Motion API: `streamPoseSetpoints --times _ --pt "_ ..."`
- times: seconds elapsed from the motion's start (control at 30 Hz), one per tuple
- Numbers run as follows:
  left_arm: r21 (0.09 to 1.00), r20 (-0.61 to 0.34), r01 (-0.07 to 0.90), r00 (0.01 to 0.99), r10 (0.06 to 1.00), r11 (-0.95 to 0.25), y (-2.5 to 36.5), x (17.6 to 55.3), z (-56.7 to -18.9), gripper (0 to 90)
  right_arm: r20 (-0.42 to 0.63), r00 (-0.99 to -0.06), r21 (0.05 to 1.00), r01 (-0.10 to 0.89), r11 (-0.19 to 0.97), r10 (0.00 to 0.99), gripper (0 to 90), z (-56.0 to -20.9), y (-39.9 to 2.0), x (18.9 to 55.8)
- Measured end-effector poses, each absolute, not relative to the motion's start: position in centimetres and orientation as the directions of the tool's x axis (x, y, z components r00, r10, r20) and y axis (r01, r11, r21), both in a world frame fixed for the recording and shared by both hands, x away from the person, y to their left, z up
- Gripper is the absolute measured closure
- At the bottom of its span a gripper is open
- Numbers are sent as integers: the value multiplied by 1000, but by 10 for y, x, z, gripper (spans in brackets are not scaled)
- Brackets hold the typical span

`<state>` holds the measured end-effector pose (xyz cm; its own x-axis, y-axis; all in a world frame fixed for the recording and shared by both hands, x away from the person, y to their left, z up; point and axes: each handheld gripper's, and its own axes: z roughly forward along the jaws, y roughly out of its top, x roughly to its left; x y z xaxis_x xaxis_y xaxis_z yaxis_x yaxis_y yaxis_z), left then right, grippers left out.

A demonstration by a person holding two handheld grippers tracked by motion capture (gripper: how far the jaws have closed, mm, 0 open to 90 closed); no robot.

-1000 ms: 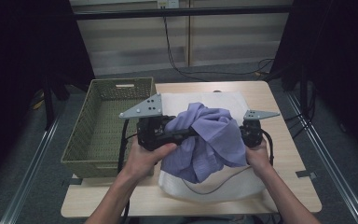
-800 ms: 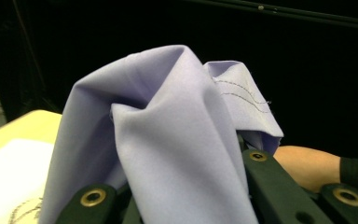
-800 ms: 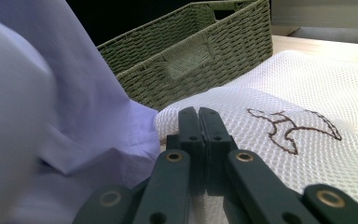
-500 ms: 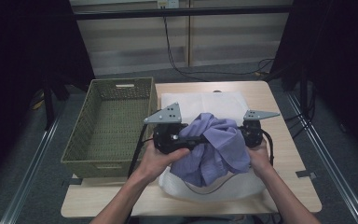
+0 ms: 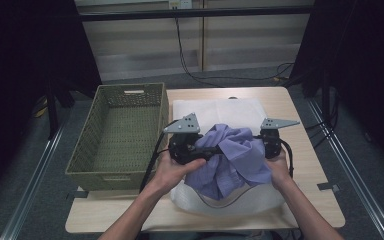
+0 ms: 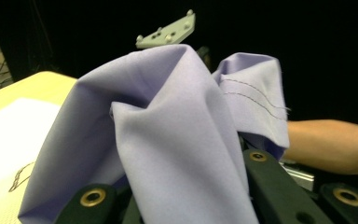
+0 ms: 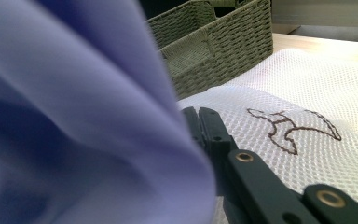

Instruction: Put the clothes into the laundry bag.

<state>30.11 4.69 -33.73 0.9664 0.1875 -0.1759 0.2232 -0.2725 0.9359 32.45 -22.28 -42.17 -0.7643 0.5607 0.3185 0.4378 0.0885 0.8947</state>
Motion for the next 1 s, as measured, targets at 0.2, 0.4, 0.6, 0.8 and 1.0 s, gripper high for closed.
streamPoseSetpoints --times 0.2,0.4,0.6,0.8,1.0 --pt "924 -176 238 960 218 -301 47 308 -348 818 317 -765 894 438 92 561 898 -422 -222 324" --pt "908 -178 255 953 243 -334 44 314 -361 818 311 -767 896 434 97 562 898 -422 -222 325" --pt "886 -165 257 953 255 -385 37 317 -375 817 312 -767 894 437 100 560 898 -423 -221 325" --pt "879 -167 262 952 258 -398 34 319 -382 817 314 -766 893 439 100 561 898 -423 -221 325" --pt "867 -171 275 948 270 -415 33 322 -390 815 312 -766 892 439 103 562 898 -423 -221 325"
